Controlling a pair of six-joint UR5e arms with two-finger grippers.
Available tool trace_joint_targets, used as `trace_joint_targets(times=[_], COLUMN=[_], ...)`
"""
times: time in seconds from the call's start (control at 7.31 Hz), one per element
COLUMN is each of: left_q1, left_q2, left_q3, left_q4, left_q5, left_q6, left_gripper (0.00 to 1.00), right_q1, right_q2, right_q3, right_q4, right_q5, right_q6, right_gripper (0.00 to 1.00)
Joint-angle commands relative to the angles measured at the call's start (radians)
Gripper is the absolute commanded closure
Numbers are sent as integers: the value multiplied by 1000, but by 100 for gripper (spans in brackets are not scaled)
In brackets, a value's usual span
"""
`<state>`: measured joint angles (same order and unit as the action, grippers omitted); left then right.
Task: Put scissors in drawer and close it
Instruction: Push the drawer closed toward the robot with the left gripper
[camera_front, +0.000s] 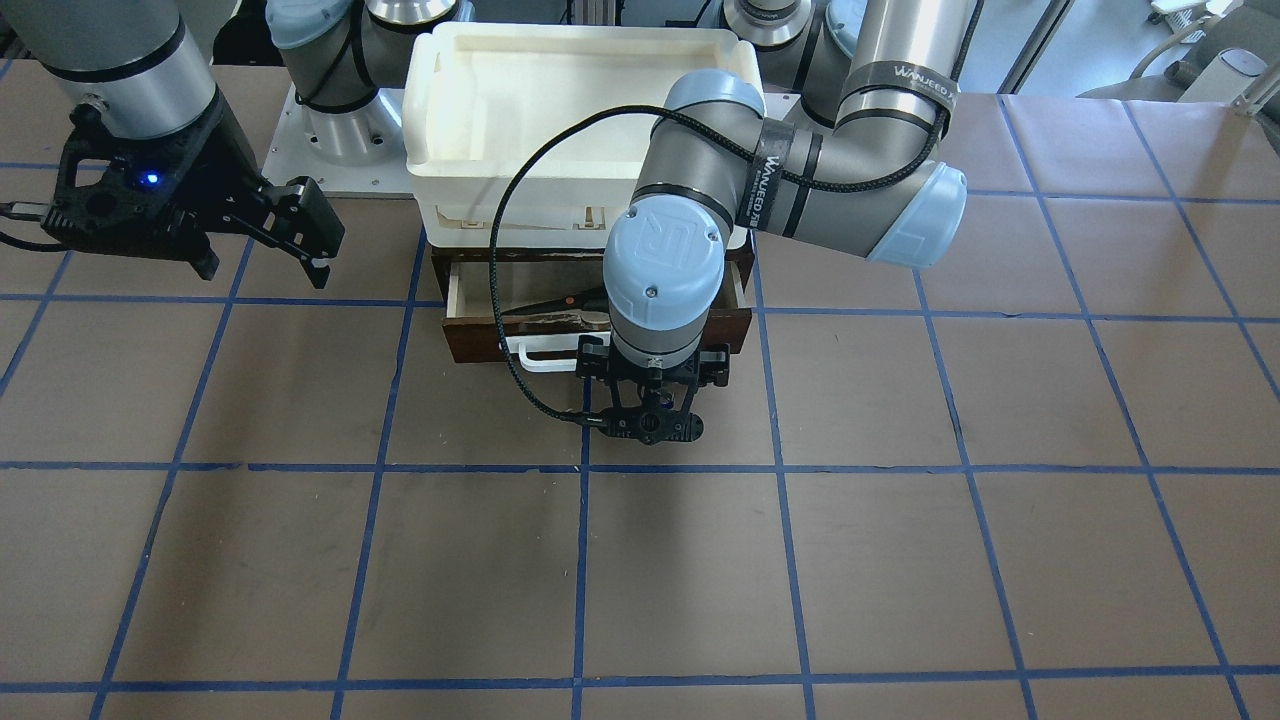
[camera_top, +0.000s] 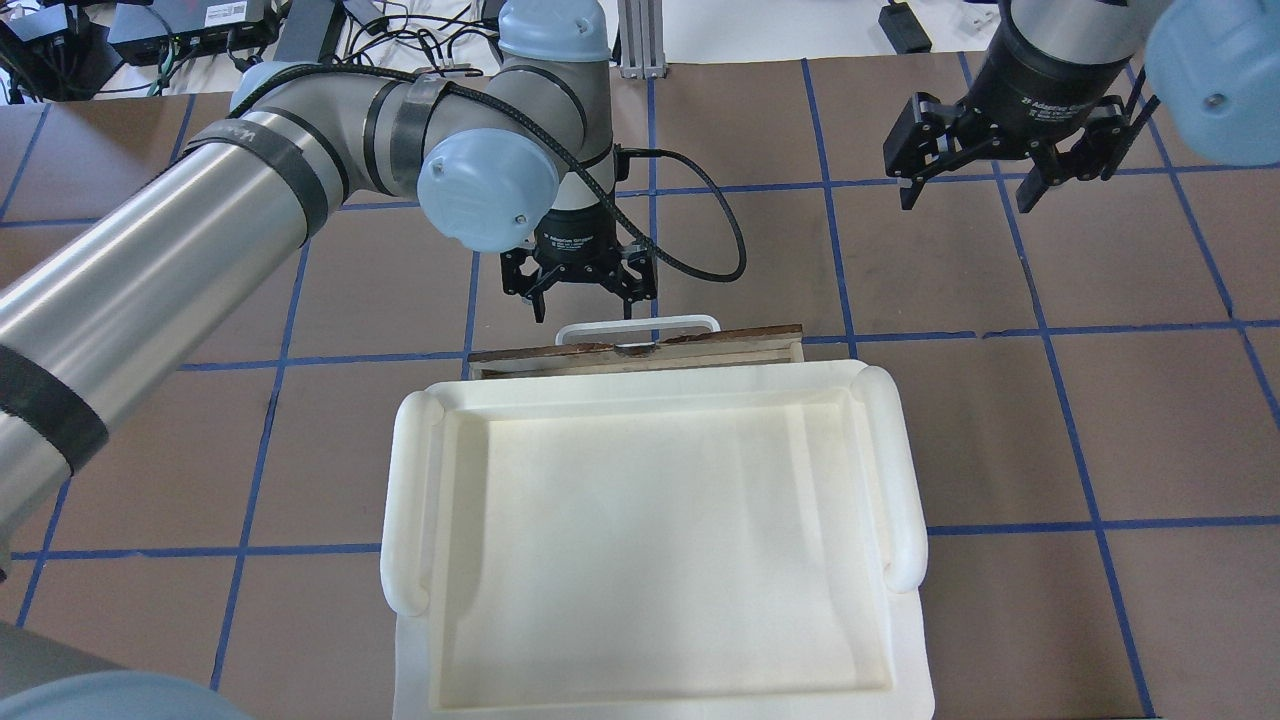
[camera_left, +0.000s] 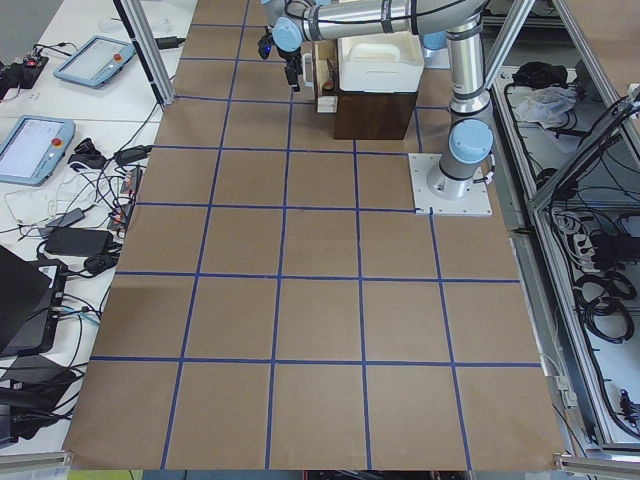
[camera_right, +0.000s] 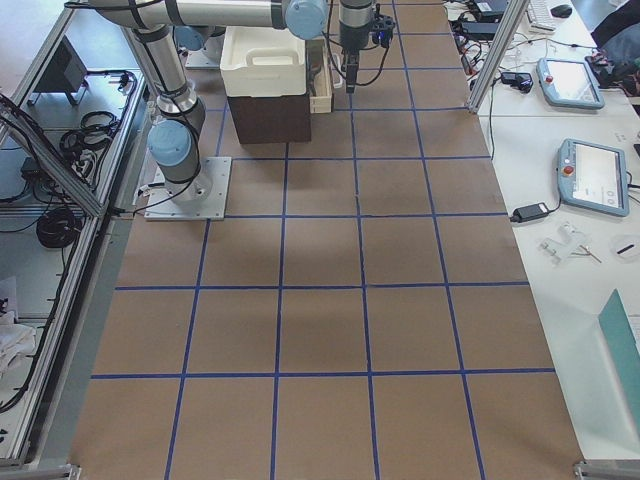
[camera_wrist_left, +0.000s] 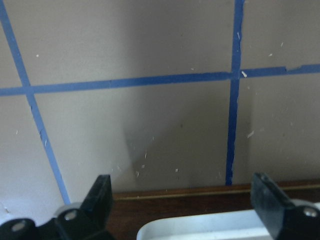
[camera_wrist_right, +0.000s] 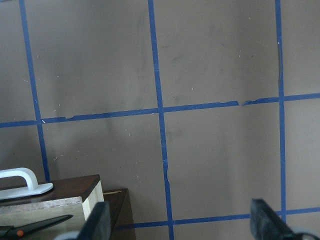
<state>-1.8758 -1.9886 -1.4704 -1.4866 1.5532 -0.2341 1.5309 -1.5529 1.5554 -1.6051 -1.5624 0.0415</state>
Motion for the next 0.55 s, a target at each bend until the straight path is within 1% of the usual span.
trace_joint_targets(times=[0.0,0.41], left_q1=[-3,-5], left_q2=[7,53], left_q3=[-13,-70], left_q4=[-14,-14], left_q5=[-1,-2], left_q6=[2,9], left_gripper=[0,0], right_q1=[0,0], right_q2=[1,1], right_q3=[0,0], right_q4=[-2,-13], right_q5=[-4,8], right_q6=[-2,1], right_gripper=[0,0])
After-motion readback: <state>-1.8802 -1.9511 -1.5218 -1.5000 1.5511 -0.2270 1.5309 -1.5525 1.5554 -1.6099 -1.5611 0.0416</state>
